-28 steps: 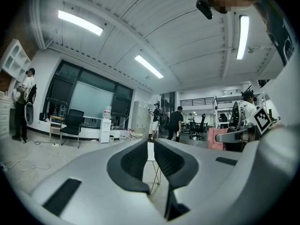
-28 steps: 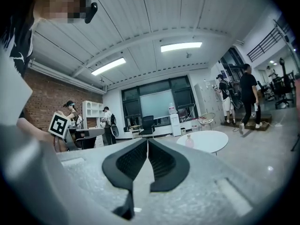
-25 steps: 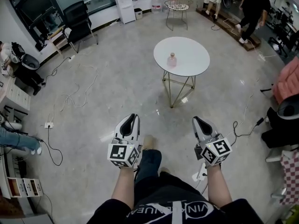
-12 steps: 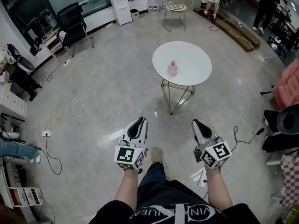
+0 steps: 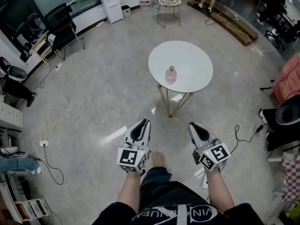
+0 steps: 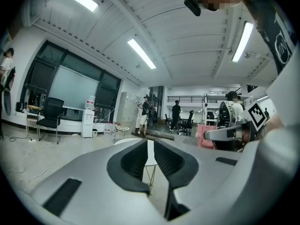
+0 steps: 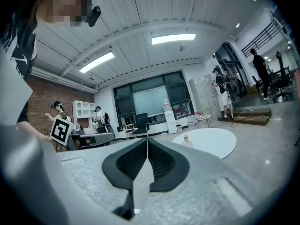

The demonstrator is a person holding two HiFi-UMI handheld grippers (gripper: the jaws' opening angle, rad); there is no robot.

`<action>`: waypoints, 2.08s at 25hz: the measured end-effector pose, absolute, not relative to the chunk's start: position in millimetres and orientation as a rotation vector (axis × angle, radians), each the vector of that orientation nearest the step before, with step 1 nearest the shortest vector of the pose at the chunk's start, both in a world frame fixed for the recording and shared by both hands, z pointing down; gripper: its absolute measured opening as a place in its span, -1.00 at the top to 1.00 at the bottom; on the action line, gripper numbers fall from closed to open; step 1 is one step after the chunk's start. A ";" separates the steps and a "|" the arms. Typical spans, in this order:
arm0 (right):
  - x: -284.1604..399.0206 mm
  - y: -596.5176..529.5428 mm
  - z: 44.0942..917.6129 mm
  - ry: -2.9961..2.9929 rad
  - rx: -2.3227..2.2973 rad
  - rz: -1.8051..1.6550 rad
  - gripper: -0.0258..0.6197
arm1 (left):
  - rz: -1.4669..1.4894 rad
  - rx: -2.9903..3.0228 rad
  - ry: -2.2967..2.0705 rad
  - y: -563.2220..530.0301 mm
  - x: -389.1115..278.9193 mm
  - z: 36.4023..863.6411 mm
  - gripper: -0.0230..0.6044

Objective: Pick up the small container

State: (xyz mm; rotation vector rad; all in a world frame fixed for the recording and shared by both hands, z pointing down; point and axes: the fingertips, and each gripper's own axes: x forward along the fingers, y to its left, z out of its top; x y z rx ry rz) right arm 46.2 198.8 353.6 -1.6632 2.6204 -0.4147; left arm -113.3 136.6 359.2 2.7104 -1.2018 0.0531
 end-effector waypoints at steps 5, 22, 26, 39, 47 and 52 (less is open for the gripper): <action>39.3 161.2 361.3 2.620 -1.684 -0.416 0.89 | 0.055 2.730 -1.159 92.9 -106.2 358.3 0.79; 77.0 115.8 368.6 2.573 -1.783 -0.427 0.89 | 0.068 2.737 -1.009 39.0 -53.0 384.1 0.79; 77.6 95.3 384.4 2.593 -1.778 -0.439 0.89 | 0.084 2.714 -1.039 27.1 -63.5 398.5 0.79; 87.1 14.4 420.2 2.801 -1.658 -0.431 0.89 | 0.119 2.658 -1.080 -23.7 -41.0 429.5 0.79; 104.4 -28.5 445.0 2.918 -1.574 -0.443 0.89 | 0.133 2.602 -1.040 -59.6 -5.0 454.3 0.79; 110.3 -59.5 461.4 3.001 -1.540 -0.406 0.89 | 0.168 2.595 -1.024 -81.8 12.9 474.6 0.79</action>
